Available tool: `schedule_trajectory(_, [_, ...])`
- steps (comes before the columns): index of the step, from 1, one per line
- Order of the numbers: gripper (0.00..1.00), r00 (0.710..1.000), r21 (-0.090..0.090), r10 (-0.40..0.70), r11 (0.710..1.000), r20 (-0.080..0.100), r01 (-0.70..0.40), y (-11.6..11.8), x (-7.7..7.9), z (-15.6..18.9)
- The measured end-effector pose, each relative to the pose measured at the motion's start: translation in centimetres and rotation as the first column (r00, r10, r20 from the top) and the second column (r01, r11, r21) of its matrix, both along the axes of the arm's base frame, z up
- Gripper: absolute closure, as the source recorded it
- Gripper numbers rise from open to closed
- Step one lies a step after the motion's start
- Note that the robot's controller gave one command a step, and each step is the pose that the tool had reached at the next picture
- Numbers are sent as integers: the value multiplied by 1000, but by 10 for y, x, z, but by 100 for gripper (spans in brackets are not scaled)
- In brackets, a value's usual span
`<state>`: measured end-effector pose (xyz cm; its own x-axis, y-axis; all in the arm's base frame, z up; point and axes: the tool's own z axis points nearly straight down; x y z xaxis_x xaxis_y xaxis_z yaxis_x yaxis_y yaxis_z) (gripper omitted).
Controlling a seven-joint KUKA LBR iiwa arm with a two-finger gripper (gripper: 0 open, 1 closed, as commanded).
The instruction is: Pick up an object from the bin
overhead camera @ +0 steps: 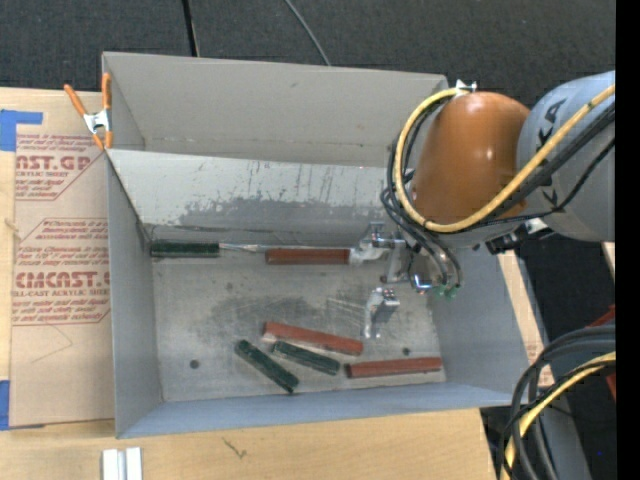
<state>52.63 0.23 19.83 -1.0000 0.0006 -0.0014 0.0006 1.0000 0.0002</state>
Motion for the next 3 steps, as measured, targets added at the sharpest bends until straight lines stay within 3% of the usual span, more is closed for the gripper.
schedule_trajectory(1, [100,1000,1,-22,1000,-8,22,22,-36,-105])
schedule_trajectory(3, [100,1000,1,-2,1000,-11,2,21,-36,-110])
